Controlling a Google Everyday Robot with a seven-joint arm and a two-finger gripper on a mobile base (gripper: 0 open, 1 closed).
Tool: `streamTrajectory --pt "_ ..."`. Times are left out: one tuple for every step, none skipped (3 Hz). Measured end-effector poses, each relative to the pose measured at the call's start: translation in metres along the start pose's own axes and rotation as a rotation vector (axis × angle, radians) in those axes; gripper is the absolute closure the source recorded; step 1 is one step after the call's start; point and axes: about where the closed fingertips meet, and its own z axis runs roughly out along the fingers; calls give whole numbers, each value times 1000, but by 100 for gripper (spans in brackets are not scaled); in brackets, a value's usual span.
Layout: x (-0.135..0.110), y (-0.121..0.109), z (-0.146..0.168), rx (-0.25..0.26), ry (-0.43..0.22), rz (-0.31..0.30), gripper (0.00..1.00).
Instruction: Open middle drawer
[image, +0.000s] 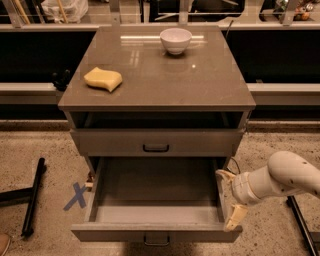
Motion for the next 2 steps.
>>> streamTrajectory --pt "0 -1 -1 3 0 0 0" --pt "3 -7 -11 22 -19 13 0"
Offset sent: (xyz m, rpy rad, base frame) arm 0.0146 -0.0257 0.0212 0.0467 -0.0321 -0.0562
